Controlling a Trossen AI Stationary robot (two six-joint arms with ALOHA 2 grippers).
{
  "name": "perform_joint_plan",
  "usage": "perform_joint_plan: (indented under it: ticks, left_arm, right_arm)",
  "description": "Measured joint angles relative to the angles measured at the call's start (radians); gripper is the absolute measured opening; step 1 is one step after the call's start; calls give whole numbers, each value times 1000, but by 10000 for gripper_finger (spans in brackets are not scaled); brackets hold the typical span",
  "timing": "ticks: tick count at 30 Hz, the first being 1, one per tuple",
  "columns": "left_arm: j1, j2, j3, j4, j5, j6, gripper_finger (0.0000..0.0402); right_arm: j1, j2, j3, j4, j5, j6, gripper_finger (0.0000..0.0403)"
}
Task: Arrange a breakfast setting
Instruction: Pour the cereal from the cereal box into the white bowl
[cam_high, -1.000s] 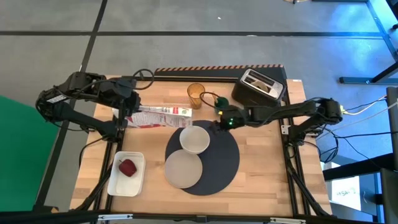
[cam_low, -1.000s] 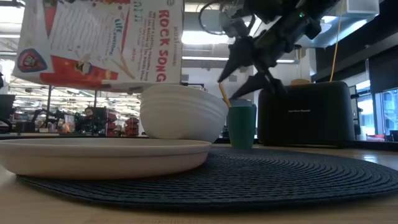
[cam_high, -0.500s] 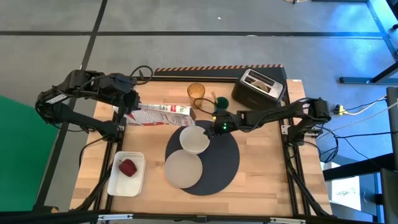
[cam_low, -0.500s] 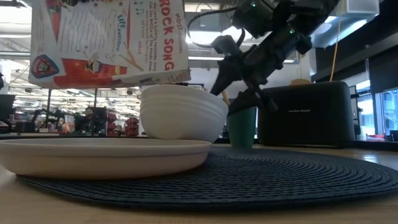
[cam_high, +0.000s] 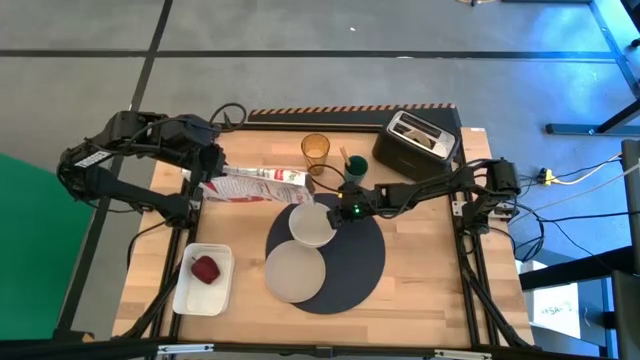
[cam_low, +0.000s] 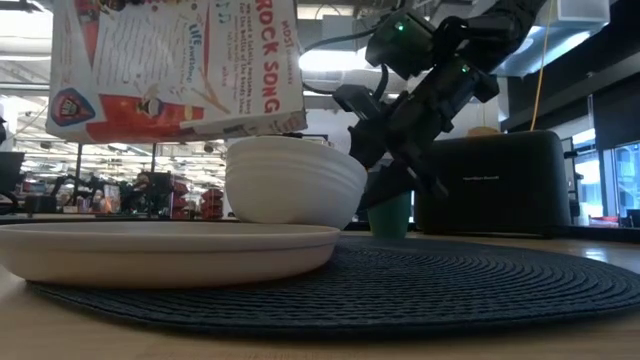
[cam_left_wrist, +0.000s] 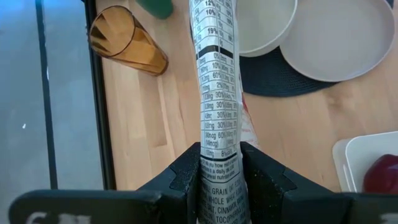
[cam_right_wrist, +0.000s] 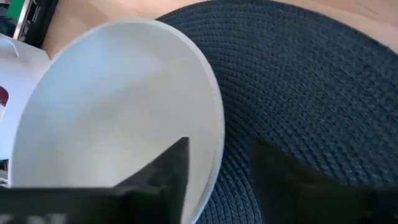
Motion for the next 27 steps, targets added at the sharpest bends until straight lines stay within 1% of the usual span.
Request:
perform_joint_plan:
  ticks: [5, 10, 12, 14, 17, 20, 24, 27]
  left_arm:
    - [0, 0, 0, 2, -3, 0, 94]
    - [0, 0, 0, 3, -7, -1, 94]
    - [0, 0, 0, 3, -8, -1, 94]
    - [0, 0, 0, 3, -9, -1, 94]
    - [0, 0, 0, 4, -11, -1, 94]
    - [0, 0, 0, 6, -12, -4, 94]
    - [0, 0, 0, 7, -12, -22, 94]
    - [0, 0, 0, 7, -12, -22, 94]
  right_arm:
    - [0, 0, 0, 2, 12, -26, 70]
    - [0, 0, 0, -2, 15, -38, 12]
    - [0, 0, 0, -2, 15, -50, 6]
    - [-1, 0, 12, -25, 14, -54, 11]
    - [0, -1, 48, -80, 15, -69, 14]
    - [0, -18, 85, -152, 23, -94, 7]
    - [0, -78, 125, -316, 75, -143, 6]
    - [0, -128, 130, -462, 116, -197, 8]
